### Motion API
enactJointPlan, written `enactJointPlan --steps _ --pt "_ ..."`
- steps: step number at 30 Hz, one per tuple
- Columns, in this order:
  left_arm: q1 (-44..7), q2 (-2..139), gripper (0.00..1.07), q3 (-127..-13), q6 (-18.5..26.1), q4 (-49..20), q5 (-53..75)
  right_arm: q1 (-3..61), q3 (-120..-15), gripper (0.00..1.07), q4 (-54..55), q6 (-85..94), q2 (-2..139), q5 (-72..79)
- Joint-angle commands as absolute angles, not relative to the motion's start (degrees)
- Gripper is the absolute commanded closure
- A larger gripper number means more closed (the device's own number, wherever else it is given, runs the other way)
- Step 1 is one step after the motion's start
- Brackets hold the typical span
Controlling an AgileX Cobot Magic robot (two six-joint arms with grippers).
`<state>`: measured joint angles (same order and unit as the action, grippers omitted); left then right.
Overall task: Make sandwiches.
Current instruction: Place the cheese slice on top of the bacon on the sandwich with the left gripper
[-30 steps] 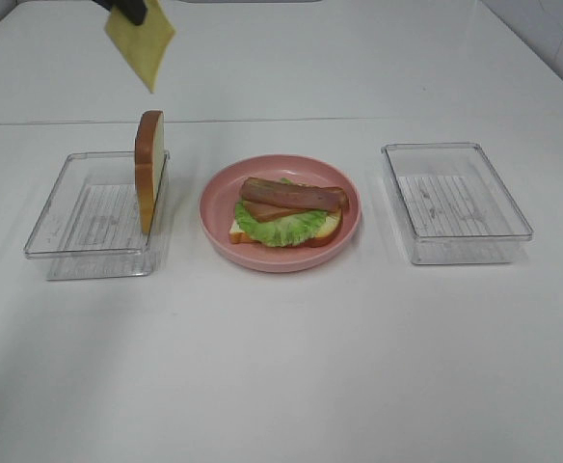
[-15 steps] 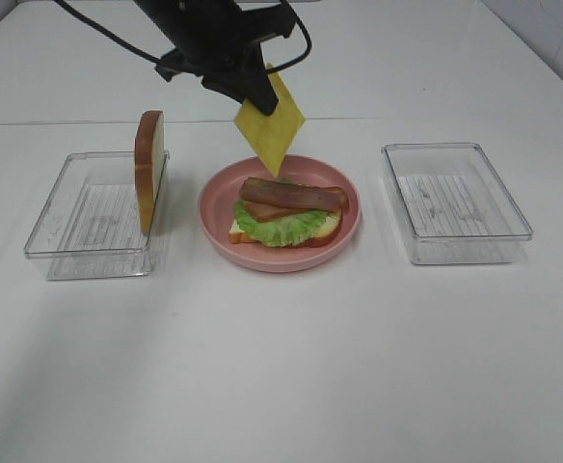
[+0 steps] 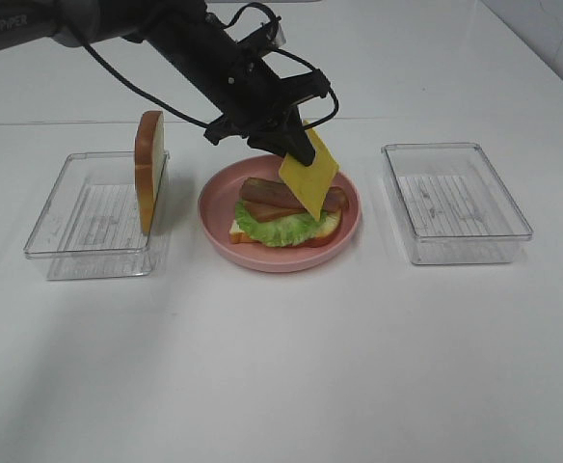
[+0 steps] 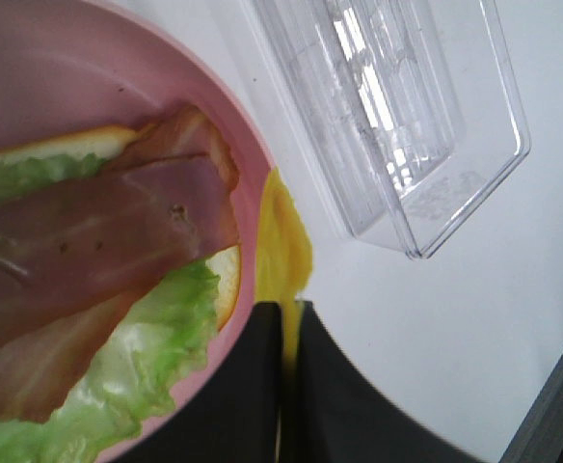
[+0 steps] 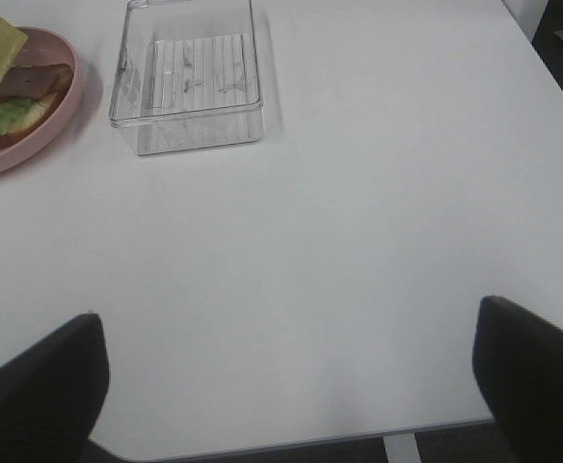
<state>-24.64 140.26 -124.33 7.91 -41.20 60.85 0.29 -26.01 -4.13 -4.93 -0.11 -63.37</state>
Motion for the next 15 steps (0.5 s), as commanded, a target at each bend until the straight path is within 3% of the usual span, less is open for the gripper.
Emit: enactJointPlan --steps 1,15 --pt "-24.9 142.3 1.07 -126.3 8.9 -43.8 59.9 -0.1 -25.8 0.09 -4.1 -4.5 -2.1 -63.0" --pt "-24.9 144.8 1.07 -128.0 8.5 -36.7 58.0 -0.1 -25.8 0.09 -4.1 -4.5 -2.1 -63.0"
